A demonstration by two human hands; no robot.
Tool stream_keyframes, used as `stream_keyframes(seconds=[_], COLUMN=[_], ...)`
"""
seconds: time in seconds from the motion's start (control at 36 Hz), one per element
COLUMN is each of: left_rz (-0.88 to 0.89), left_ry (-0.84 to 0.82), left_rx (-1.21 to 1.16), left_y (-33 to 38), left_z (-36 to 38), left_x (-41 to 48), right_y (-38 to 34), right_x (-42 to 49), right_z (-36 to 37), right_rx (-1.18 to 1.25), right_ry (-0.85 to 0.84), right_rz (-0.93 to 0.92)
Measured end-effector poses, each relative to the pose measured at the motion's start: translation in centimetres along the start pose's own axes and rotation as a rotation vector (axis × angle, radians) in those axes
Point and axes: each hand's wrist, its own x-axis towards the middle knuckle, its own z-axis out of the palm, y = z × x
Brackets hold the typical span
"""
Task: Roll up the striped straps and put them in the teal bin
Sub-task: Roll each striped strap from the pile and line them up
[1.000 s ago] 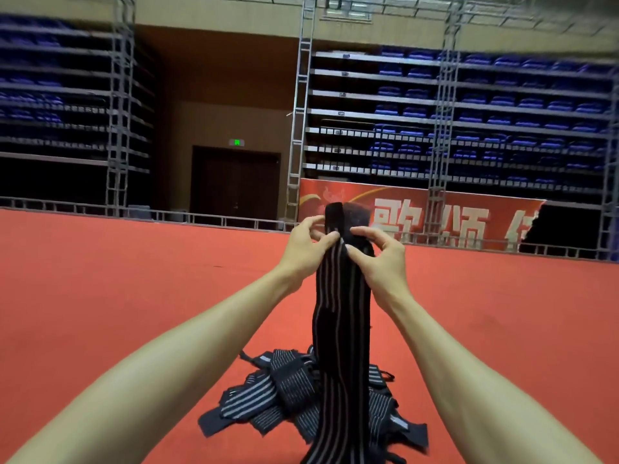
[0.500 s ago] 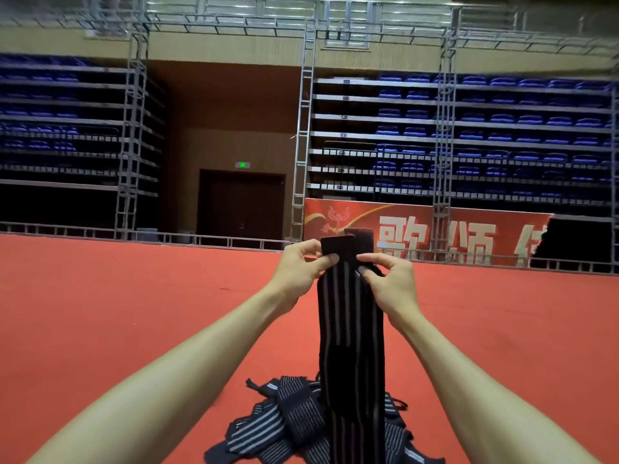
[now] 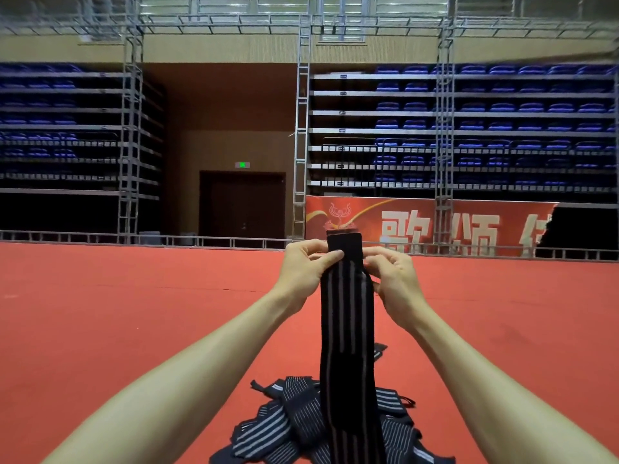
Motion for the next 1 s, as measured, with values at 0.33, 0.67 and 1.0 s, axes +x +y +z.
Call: stream_keyframes(seconds=[0.33, 0.67, 1.0], left_rz=[0.02, 0.061, 0.118], left_ry=[-0.054, -0.049, -0.03], left_rx=[0.035, 0.008, 0.017], left_y=[0.0, 1.0, 1.4], left_z=[0.6, 0.9, 0.8], left_x=[-0.2, 0.2, 0.4], right_y=[-1.3, -0.5, -0.1], right_x=[1.1, 0.9, 1.2], right_z=[-0.3, -0.6, -0.5], right_rx=[-0.224, -0.174, -0.126], right_ry=[0.063, 0.161, 0.178], right_rz=[-0.175, -0.207, -0.239])
